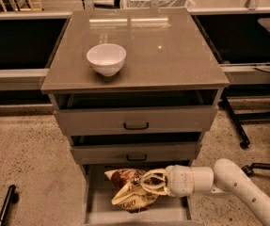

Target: Pick brown chip bag from bottom drawer and place on counter

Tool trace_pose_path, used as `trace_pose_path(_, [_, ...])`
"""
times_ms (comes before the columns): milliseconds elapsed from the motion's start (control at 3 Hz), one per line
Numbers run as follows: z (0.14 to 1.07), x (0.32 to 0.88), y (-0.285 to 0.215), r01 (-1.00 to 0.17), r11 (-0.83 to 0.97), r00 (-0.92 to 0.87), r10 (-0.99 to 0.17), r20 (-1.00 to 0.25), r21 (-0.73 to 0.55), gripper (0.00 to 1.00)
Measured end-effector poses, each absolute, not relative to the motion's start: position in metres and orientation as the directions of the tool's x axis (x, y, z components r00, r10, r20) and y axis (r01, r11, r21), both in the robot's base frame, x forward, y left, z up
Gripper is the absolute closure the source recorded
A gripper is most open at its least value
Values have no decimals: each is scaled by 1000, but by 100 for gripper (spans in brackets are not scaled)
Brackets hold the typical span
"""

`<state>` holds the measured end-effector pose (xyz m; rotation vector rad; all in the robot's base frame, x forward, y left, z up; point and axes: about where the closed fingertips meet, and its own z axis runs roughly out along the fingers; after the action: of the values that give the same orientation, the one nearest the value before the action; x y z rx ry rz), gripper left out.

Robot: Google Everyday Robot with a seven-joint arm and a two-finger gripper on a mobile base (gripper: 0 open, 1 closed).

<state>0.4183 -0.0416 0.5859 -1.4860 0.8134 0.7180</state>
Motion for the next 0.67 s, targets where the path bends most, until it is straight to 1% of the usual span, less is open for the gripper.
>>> trace_pose_path(333, [648,408,-27,-754,-96,656,-55,-753,-650,100])
trace_pose_path(667, [731,396,-16,-642,-187,762,-39,-647,-744,100])
